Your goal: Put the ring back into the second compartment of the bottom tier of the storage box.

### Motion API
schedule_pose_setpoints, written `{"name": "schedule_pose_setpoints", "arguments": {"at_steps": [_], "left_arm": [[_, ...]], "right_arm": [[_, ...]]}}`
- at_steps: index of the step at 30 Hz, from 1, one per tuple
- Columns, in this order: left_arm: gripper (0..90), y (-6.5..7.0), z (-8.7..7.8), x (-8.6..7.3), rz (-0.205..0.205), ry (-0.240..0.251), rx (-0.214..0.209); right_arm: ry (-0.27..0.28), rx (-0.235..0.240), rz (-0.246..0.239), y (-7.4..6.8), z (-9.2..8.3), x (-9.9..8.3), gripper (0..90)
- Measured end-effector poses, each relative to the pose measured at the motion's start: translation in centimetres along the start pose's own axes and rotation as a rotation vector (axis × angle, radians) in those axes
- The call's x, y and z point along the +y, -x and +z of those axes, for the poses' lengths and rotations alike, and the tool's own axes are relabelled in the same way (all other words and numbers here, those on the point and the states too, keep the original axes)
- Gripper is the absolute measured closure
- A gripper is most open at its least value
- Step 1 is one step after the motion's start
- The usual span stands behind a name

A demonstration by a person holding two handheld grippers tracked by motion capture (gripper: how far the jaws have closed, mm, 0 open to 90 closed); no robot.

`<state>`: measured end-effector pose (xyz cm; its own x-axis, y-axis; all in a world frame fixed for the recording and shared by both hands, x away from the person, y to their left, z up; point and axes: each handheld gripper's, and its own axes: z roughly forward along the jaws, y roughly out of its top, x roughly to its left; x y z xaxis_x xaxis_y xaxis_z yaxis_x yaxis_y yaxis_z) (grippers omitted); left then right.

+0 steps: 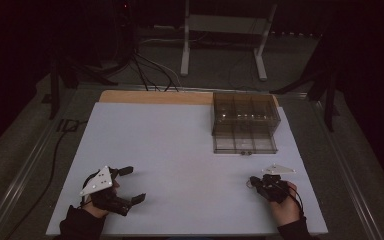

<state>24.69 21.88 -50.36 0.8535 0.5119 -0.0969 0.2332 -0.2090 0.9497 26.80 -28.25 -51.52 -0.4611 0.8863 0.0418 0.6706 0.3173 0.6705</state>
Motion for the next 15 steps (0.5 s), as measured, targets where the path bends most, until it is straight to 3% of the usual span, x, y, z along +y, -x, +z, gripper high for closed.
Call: {"name": "schedule_pose_setpoints", "arguments": {"at_steps": [15], "left_arm": [[0.6, -0.27, -0.07, 0.02, -0.016, 0.010, 0.020]], "right_arm": [[0.028, 0.004, 0.003, -0.01, -0.68, 0.26, 87.8]]}}
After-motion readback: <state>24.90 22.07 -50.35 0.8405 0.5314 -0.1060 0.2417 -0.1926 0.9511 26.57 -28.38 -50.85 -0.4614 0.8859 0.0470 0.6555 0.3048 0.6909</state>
